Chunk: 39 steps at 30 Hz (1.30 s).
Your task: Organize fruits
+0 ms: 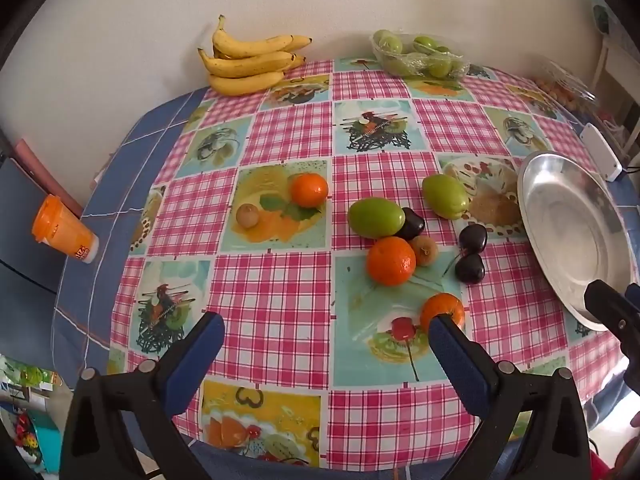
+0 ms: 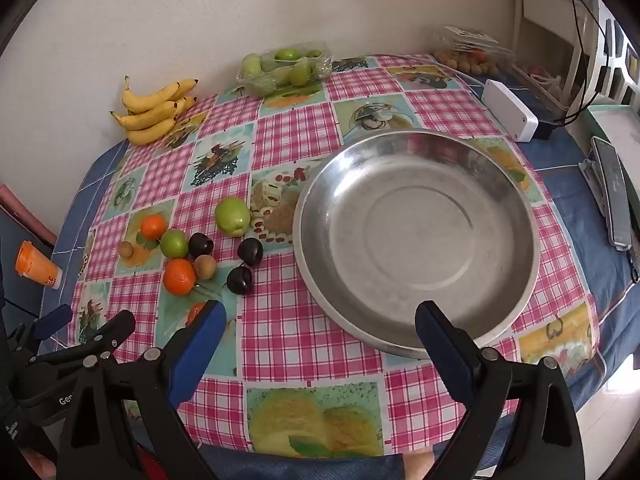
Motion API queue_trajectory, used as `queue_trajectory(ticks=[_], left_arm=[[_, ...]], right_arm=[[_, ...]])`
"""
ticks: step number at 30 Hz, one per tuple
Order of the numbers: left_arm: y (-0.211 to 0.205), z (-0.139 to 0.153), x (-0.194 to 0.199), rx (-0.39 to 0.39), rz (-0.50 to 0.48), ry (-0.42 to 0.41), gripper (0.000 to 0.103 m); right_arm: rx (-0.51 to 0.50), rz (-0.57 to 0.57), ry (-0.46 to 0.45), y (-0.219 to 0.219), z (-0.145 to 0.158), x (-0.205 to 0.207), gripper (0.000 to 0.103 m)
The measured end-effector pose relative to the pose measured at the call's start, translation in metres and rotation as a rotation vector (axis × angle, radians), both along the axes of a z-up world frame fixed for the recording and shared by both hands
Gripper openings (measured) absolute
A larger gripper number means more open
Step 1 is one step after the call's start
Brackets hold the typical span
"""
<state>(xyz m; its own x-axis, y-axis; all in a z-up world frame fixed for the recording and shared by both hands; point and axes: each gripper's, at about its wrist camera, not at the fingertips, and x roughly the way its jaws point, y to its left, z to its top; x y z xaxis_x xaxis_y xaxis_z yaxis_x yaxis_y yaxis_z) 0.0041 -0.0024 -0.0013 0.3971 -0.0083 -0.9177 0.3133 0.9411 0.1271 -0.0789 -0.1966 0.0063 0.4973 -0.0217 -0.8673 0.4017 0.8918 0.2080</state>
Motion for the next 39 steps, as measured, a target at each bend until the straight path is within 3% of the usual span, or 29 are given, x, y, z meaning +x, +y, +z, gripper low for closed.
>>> queue_trajectory(ticks=[12, 39], left_arm=[[0.011, -0.007, 0.002, -0.069, 0.051, -0.014, 0.103], [0.018, -0.012, 0.004, -0.078, 0.08, 0.011, 0.103]], right_arm=[[-0.001, -0.003, -0.003, -0.002, -0.003, -0.004, 0.096], [-0.002, -0.009, 0.005, 0.0, -0.003, -0.003, 0.096]])
